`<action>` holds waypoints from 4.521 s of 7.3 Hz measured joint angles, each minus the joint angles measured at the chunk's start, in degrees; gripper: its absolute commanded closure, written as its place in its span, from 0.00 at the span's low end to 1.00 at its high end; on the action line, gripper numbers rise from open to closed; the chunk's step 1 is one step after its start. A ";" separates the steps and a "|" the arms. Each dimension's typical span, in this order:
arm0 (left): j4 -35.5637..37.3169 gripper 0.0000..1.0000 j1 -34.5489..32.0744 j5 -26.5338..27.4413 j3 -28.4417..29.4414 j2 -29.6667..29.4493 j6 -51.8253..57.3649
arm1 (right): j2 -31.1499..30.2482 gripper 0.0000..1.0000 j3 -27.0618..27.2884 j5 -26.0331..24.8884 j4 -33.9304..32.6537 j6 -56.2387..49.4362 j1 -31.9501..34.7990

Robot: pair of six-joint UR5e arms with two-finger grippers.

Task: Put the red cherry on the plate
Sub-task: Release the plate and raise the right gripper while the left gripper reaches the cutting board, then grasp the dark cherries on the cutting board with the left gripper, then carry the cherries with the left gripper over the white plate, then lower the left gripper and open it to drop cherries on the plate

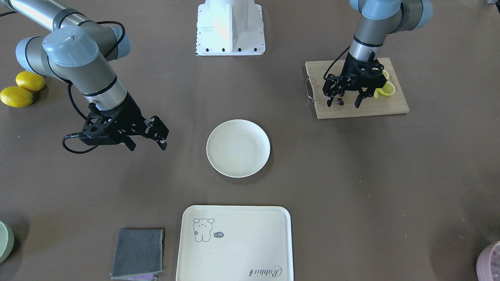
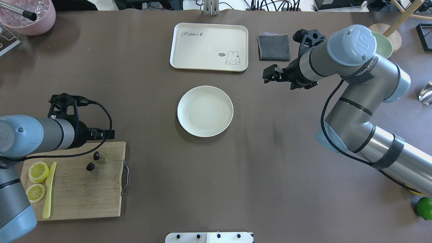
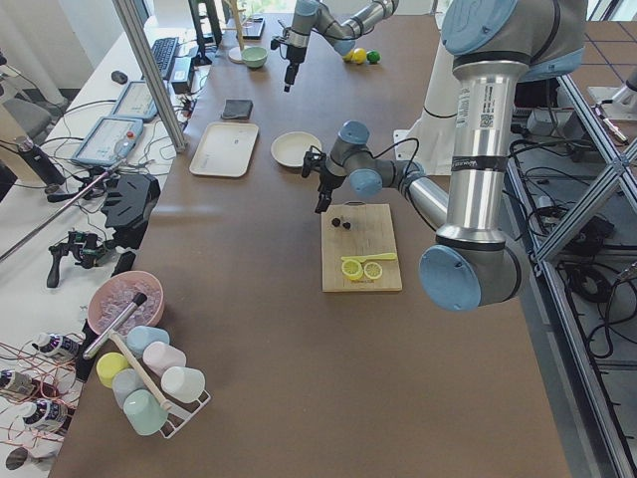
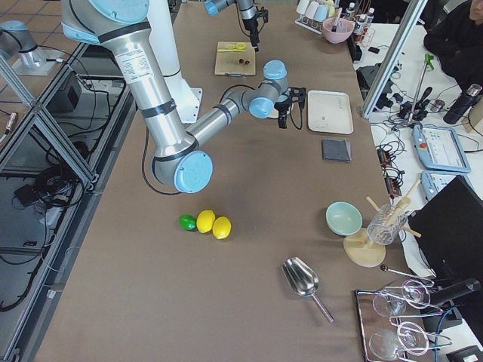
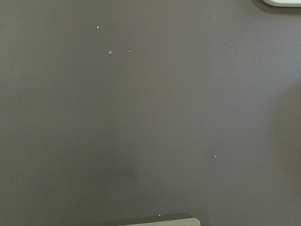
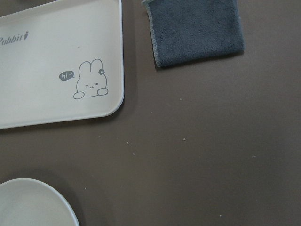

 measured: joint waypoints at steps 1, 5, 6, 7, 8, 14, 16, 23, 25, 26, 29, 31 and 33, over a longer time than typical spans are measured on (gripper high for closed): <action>-0.84 0.07 0.75 0.05 0.59 0.77 0.04 | -0.02 0.00 -0.01 -0.04 -0.02 0.11 0.09; -1.27 0.19 3.87 1.06 0.57 3.33 -0.15 | 0.09 0.00 -0.32 -0.42 -0.09 0.20 0.30; -1.28 0.19 4.79 1.90 0.57 3.61 -0.26 | 0.12 0.00 -0.35 -0.47 -0.09 0.23 0.35; -1.30 0.26 5.60 2.37 0.50 3.90 -0.35 | 0.15 0.00 -0.37 -0.49 -0.09 0.26 0.38; -1.33 0.39 6.14 2.68 0.40 4.05 -0.42 | 0.13 0.00 -0.36 -0.50 -0.07 0.26 0.44; -1.42 1.00 6.94 4.71 0.35 4.23 -0.57 | 0.08 0.00 0.23 -0.59 0.08 1.01 0.51; -1.37 1.00 5.86 4.27 -1.85 4.29 -0.35 | 0.07 0.00 0.96 -0.51 0.03 1.33 0.51; 10.16 1.00 -1.75 1.35 11.00 -26.59 -1.31 | 0.07 0.00 1.48 -0.01 0.00 1.41 0.44; 10.25 1.00 -1.04 1.43 16.42 -33.19 -5.18 | 0.01 0.00 1.47 0.02 0.00 1.41 0.47; 10.07 1.00 -0.18 1.60 19.26 -36.38 -7.47 | 0.00 0.00 1.47 0.01 0.00 1.41 0.53; 6.55 1.00 2.41 2.46 25.98 -40.97 -10.76 | -0.12 0.00 1.76 0.01 -0.02 1.41 0.69; 2.51 0.03 3.58 4.82 29.95 -41.88 -12.39 | -0.62 0.00 2.74 0.02 -0.08 1.41 0.75; 1.36 0.03 3.66 5.59 30.92 -41.96 -12.75 | -0.83 0.00 3.17 0.02 -0.09 1.41 0.76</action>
